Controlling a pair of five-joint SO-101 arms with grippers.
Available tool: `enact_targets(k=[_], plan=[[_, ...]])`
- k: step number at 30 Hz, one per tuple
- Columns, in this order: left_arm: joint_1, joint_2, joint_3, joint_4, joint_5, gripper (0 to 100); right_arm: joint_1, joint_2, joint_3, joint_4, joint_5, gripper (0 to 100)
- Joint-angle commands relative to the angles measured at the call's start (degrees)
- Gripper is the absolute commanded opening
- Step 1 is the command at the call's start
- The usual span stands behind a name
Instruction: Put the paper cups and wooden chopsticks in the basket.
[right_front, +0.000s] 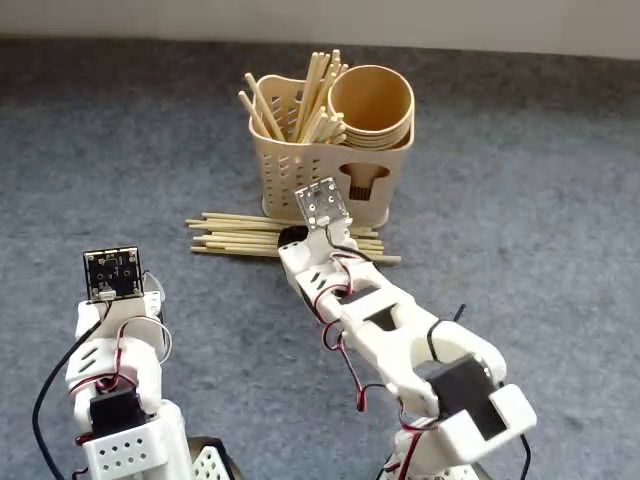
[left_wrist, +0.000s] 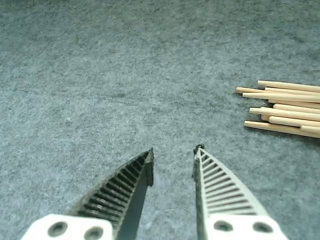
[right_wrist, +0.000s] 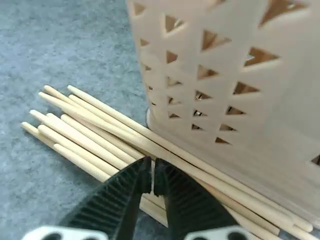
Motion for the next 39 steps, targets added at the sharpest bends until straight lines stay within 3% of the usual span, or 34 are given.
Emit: enact_targets(k=[1,12,16,25,31,39], plan=[[-0.1,-0.7,1.1,0.3,0.3,14,1.3,2.8,-5.0,-1.7,0.1,2.7],[-0.1,-0.7,1.1,0.3,0.3,14,0.9,7.2,-6.2,-0.5,1.8,2.7],[-0.1,-0.7,1.1,0.3,0.3,14,0.6,4.4,-6.5,9.5,5.5,2.6],[-0.1,-0.7,1.1,0.3,0.3,14,-3.2,-5.4,-6.2,31.3,5.6,2.6],[-0.1,-0.7,1.1,0.3,0.3,14,-3.4,-13.8,-6.1,38.2,5.6,2.6],[-0.1,-0.7,1.1,0.3,0.3,14,-6.2,-24.7,-6.9,37.8,5.6,2.6]])
